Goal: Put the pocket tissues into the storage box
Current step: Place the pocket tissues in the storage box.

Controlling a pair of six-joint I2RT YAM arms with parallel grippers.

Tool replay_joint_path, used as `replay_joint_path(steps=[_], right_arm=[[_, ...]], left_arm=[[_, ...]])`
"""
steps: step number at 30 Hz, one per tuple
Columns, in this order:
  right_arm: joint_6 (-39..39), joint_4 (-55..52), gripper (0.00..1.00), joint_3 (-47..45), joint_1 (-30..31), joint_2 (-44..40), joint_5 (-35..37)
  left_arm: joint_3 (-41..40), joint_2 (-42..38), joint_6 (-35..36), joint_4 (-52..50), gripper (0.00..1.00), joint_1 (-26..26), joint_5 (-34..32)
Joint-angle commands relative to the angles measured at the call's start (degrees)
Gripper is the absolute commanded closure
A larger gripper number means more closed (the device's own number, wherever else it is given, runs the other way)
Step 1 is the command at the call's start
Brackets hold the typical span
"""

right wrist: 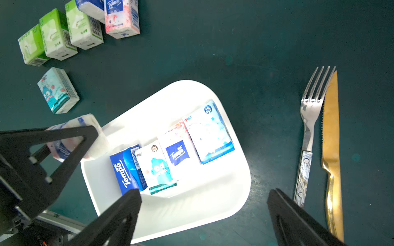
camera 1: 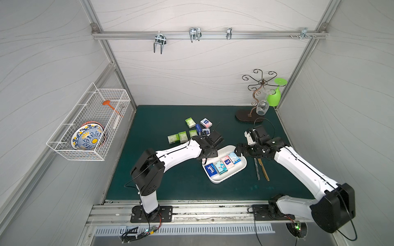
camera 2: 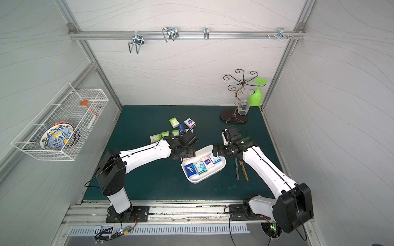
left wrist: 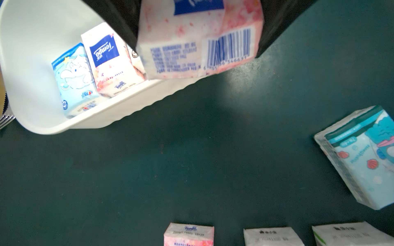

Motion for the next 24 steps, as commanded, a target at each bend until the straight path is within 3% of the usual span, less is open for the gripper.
replay_joint_path(steps=[1, 14, 24], right_arm=[[0.1, 0.3, 0.01, 0.9, -0.4, 0.4, -0.3], [0.0, 0.5, 0.01, 0.9, -0.5, 1.3, -0.1], [-0.3, -0.1, 0.01, 1.3, -0.5, 1.3, -0.6]], left_arm=[[2.4, 0.9, -1.3, 1.8, 0.24, 0.0, -0.2], [2.0, 0.7, -3.2, 2.4, 0.23, -0.1, 4.0], [2.3, 0.5, -4.3, 0.9, 0.11, -0.1, 3.2]])
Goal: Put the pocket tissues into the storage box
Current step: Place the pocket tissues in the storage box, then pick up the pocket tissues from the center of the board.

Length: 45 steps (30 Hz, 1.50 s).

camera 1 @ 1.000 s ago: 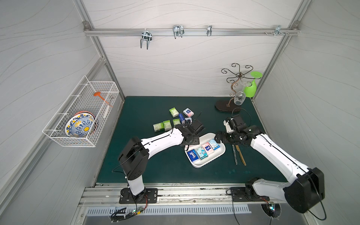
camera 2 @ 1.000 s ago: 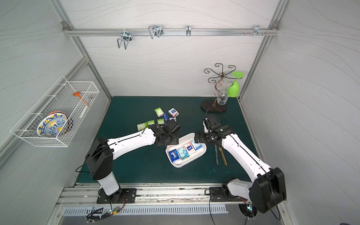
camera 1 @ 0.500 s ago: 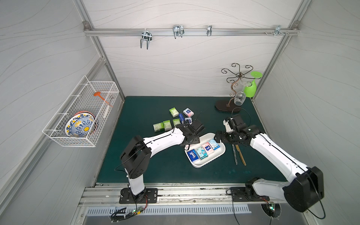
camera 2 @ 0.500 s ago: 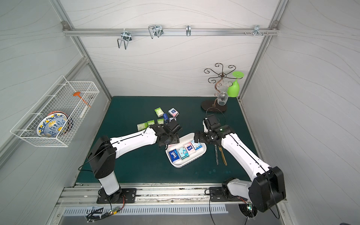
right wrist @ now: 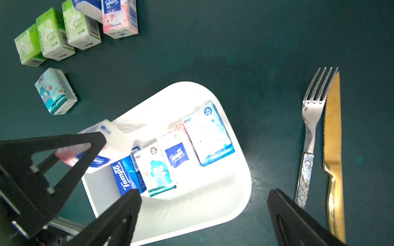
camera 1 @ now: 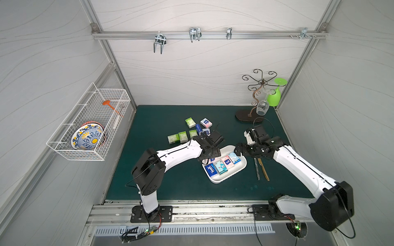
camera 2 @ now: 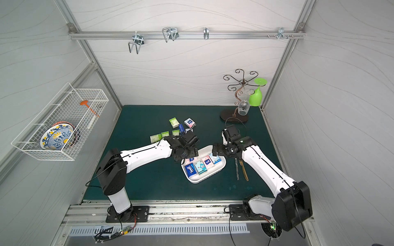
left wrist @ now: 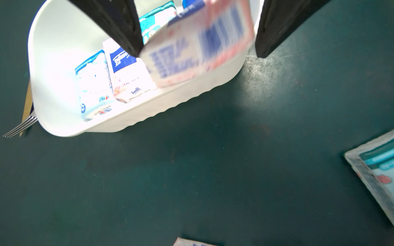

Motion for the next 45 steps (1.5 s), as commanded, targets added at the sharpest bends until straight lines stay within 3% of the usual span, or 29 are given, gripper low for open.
replay_joint_path(steps=[1, 9, 15, 18, 22, 34, 45], right_arm=[[-0.4, -0.4, 0.01, 1.1, -0.4, 0.4, -0.8], [-1.6, 0.0, 0.04, -0.4, -0.4, -0.7, -4.4], [-2.0, 4.3, 0.15, -2.5, 2.6, -1.2, -12.4], [-2.1, 6.3, 0.23, -1.5, 8.2, 1.2, -12.6], [-1.9, 8.6, 0.35, 1.2, 11.5, 6.0, -12.8], [-6.1, 12.2, 0.27, 8.3, 11.4, 19.3, -15.8], [-5.0, 13.1, 0.27, 8.6, 11.4, 23.9, -18.0]], left_arm=[[2.0, -0.1, -0.7, -0.3, 0.10, -0.1, -0.9], [2.1, -2.6, 1.5, -1.1, 0.09, -0.2, -2.7], [1.7, -6.9, 6.0, -2.9, 0.08, 0.9, -6.4], [-0.6, -10.6, 7.5, -2.6, 0.08, 4.3, -5.5], [-5.5, -14.5, 9.1, -0.4, 0.08, 12.4, 1.4], [-16.2, -19.2, 14.7, 1.9, 0.08, 28.9, 10.0], [-18.4, -20.1, 17.8, 2.6, 0.08, 36.8, 10.8]])
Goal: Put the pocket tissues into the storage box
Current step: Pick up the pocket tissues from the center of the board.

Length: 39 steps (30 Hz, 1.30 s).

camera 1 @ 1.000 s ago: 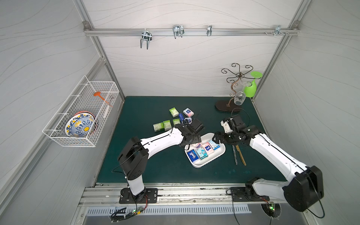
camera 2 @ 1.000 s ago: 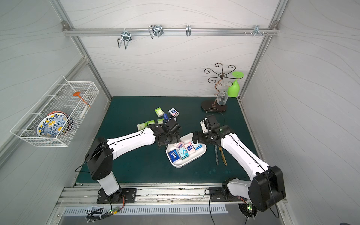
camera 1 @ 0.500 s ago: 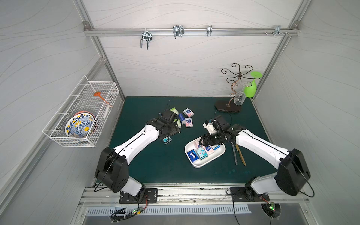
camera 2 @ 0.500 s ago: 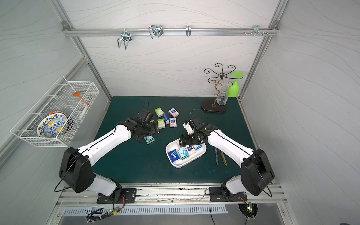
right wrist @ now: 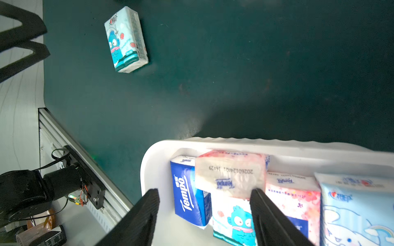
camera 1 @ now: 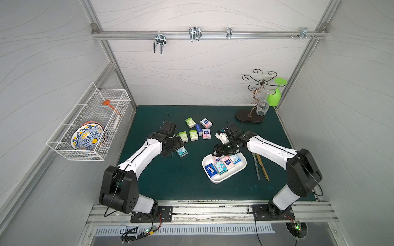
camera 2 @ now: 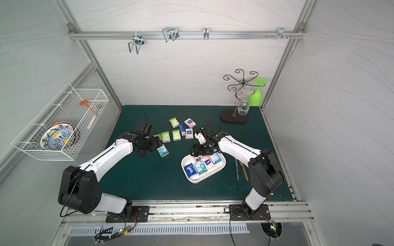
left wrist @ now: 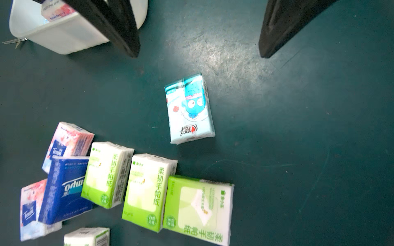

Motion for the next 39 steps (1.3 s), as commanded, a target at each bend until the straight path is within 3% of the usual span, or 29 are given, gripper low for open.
replay_joint_path(steps=[1, 12, 22, 32, 39], right_arm=[[-0.4, -0.1, 0.27, 0.2, 0.0, 1.5, -1.6], [-0.5, -3.4, 0.24, -0.1, 0.1, -2.2, 0.4], [-0.9, -8.3, 0.10, 1.7, 0.1, -10.6, 5.3], [-1.0, -9.7, 0.09, 1.0, -0.5, -12.2, 7.0], [-1.2, -10.2, 0.09, 1.5, -1.0, -12.4, 7.5]], left_arm=[[-0.4, 0.2, 2.4, 1.6, 0.08, 1.8, 1.3], [-1.7, 7.1, 1.2, 5.6, 0.11, 1.8, 5.6], [3.6, 15.0, 0.5, 7.1, 0.11, 0.0, 2.5], [7.6, 21.0, 0.7, 9.1, 0.12, -1.5, 0.8], [7.4, 23.5, 1.2, 9.0, 0.20, -1.5, -0.5]])
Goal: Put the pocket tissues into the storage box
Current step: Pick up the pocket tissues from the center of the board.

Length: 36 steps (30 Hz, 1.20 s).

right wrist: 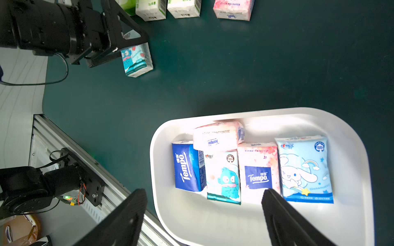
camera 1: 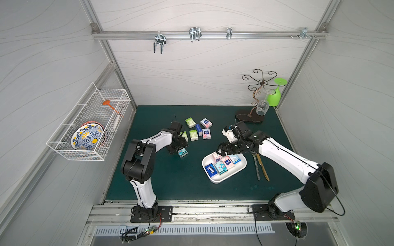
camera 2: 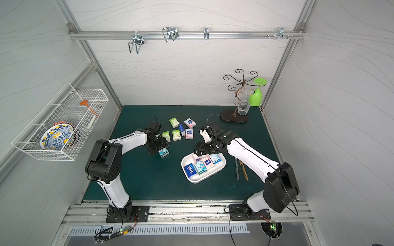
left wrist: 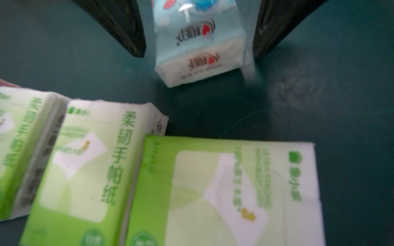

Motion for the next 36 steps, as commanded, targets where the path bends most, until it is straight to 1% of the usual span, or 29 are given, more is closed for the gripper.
replay_joint_path(steps=[1, 2, 4, 5, 9, 13, 16, 20, 25, 29, 33, 36], right_arm=[[-1.2, -1.9, 0.09, 1.0, -0.7, -1.3, 0.9], [-1.3, -2.1, 0.09, 1.0, -0.7, -1.3, 1.0], [-1.5, -2.4, 0.09, 1.1, -0.9, -1.3, 1.2], [-1.5, -2.5, 0.09, 1.1, -1.1, -1.4, 1.3], [-1.4, -2.8, 0.09, 0.5, -1.9, -1.9, 1.6], [-0.8, -2.5, 0.09, -0.9, -3.2, -2.7, 1.6], [-0.5, -2.5, 0.09, -1.9, -4.2, -3.0, 1.2], [-0.1, -2.6, 0.09, -2.9, -4.8, -3.6, 1.2], [1.2, -2.5, 0.09, -3.9, -5.3, -4.7, 1.5], [2.2, -2.4, 0.09, -4.9, -5.5, -6.3, 2.0], [3.0, -2.2, 0.09, -6.6, -5.9, -8.7, 2.5], [3.7, -2.0, 0.09, -8.1, -6.9, -10.8, 2.6]], left_arm=[[1.5, 1.3, 0.4, 0.6, 0.24, -0.3, -1.7], [1.5, 1.4, 0.4, 0.6, 0.28, -0.3, -1.8], [1.7, 1.6, 0.7, 0.9, 0.42, -0.3, -1.6], [1.9, 1.6, 0.8, 0.8, 0.47, -0.3, -1.5], [1.9, 0.8, 0.7, 0.3, 0.54, -0.3, -1.4], [1.9, -1.7, 0.8, -1.4, 0.54, -0.8, -1.8], [1.6, -5.1, 0.6, -2.8, 0.52, -1.7, -2.1], [1.1, -10.4, -0.3, -4.2, 0.51, -4.5, -2.4], [1.0, -16.2, -2.7, -6.0, 0.50, -9.6, -3.7], [0.8, -19.9, -5.5, -6.5, 0.49, -15.3, -6.5], [0.8, -21.3, -8.3, -6.6, 0.48, -21.2, -10.8], [0.9, -20.6, -9.8, -5.8, 0.48, -25.0, -14.3]])
